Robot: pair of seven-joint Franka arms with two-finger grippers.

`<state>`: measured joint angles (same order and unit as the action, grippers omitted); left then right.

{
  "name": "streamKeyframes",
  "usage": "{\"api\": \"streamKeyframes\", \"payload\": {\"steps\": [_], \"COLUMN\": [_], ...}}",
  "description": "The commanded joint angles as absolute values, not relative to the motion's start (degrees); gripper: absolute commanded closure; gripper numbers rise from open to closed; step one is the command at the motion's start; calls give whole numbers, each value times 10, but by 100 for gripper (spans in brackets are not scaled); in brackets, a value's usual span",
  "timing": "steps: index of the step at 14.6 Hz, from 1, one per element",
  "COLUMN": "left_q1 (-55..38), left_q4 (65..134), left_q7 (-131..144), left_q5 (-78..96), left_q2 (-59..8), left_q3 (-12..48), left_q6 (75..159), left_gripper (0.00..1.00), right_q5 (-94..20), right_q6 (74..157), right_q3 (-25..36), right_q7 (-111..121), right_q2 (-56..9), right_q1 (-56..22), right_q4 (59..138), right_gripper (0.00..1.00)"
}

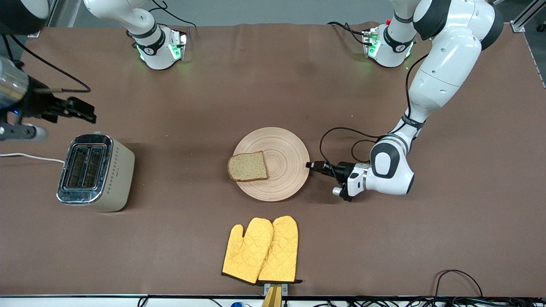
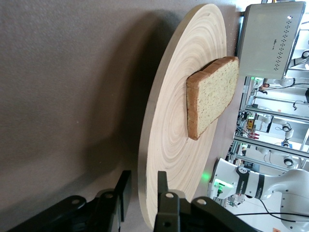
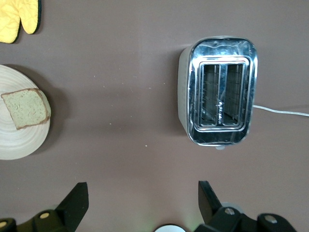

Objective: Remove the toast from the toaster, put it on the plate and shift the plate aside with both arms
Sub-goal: 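Drag the plate by its rim with the left gripper away from the toaster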

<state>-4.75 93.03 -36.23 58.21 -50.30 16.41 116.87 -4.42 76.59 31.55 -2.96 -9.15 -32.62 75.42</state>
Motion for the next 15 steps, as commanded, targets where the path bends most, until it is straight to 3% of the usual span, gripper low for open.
{"api": "streamKeyframes", "payload": {"steps": [1,3,7,12,13,14,15], "left_q1": [-54,-55,-54,-40,-32,-19,-2], "left_q4": [927,927,923,917,908,907,907], "left_q7": [-371,-371,-373,-365,-353,-345,-338], "left_q5": [606,606,600,596,595,588,564], "left_q2": [-515,-517,-515,-483,-472,-455,-431], "left_q3": [163,163,163,164,163,160,157], "left_q6": [1173,1173,1172,1150,1124,1100,1080], "left_gripper": [75,79,96,99,99,100,100], "right_q5": [9,15,16,14,13,12,12], "right_q6": [789,848,854,853,853,853,853], "right_q3": [310,310,310,309,294,241,137], "right_q7": [-23,-22,-25,-23,-23,-21,-22], "right_q2": [-18,37,35,33,33,33,33], "right_q1": [-335,-333,-334,-328,-317,-250,-159], "right_q4": [830,905,899,893,892,892,892], "right_gripper": [0,0,0,0,0,0,0]}}
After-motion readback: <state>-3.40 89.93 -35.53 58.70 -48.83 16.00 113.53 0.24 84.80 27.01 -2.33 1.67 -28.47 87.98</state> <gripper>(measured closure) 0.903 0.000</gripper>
